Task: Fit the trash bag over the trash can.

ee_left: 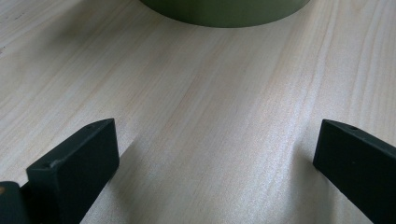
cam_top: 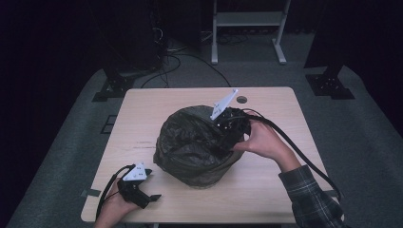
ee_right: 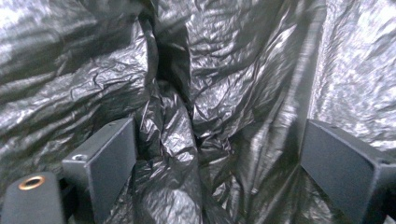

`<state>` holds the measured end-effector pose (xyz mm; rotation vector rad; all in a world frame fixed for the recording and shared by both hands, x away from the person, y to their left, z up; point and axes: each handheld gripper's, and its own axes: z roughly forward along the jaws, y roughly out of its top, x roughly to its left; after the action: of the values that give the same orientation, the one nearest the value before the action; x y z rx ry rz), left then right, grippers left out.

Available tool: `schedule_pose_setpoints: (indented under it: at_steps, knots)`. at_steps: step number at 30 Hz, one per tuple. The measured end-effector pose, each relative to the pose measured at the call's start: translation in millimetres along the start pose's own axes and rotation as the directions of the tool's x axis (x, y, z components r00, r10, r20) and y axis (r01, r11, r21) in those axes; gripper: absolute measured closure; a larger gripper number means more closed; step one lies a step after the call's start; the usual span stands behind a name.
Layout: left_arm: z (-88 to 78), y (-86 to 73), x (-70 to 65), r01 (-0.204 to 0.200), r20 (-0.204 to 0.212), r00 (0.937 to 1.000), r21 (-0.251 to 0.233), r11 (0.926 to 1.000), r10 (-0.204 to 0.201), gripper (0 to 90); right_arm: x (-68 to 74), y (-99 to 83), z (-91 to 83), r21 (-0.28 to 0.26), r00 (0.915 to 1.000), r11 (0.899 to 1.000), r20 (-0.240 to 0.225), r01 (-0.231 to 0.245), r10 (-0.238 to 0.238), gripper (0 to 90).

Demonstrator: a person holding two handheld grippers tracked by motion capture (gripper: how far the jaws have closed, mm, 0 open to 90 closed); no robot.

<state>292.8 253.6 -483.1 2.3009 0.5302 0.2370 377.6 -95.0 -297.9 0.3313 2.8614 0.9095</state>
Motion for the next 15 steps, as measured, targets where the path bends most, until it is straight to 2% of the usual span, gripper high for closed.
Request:
schedule_pose_setpoints:
  at_steps: [4, 9, 10, 15]
  knots:
    - [0.0, 0.0, 0.0, 0.0, 0.0, 1.0, 0.0, 1.0, 0.0, 0.0, -1.0, -1.0, 8.8, 0.072, 0.9998, 0.997, -0.016, -0.009, 0.01, 9.5]
    - [0.0, 0.0, 0.1, 0.0, -0.001, 1.0, 0.0, 1.0, 0.0, 0.0, -1.1, -0.7, 11.1, 0.098, 0.9991, 0.995, -0.041, -0.009, 0.014, 9.6]
    - [0.0, 0.0, 0.0, 0.0, -0.001, 1.0, 0.0, 1.0, 0.0, 0.0, -1.0, -0.9, 13.2, 0.126, 0.9969, 0.992, -0.073, -0.02, 0.029, 9.6]
    - [0.0, 0.0, 0.0, 0.0, 0.0, 1.0, 0.0, 1.0, 0.0, 0.0, -0.6, -0.6, 13.6, 0.139, 0.997, 0.99, -0.072, -0.018, 0.028, 9.8]
